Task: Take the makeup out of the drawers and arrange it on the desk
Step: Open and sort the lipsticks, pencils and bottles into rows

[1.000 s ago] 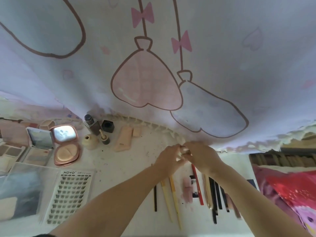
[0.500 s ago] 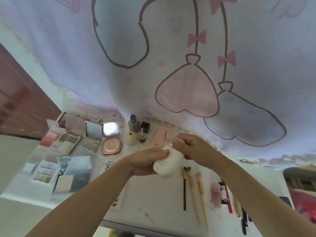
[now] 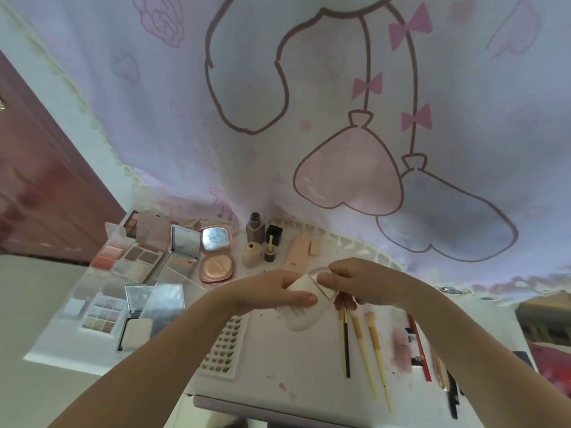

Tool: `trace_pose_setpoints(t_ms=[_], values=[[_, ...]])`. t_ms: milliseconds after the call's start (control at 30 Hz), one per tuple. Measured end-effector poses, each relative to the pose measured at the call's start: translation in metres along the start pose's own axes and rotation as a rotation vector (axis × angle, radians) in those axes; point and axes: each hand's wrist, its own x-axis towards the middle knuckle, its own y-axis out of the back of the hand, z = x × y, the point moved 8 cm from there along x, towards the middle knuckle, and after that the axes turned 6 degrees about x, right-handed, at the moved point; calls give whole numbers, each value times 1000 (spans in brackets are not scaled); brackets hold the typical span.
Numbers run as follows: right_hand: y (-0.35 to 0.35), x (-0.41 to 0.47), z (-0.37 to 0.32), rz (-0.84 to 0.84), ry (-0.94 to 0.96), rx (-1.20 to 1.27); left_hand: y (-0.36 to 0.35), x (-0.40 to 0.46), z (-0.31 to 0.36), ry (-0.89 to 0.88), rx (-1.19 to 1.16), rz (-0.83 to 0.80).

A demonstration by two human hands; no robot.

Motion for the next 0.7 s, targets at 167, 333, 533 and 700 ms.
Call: trace_pose_setpoints(t_ms=[167, 333, 533, 700], values=[[6, -10, 10, 47, 140, 90, -13, 8, -26, 144, -294, -187], [14, -14, 14, 158, 289, 5, -31, 20, -28, 171, -565, -385], [40, -29, 11, 356, 535, -243, -52, 46, -12, 54, -805, -593], [52, -17, 51, 59, 141, 325, -36, 59, -8, 128, -588, -372]])
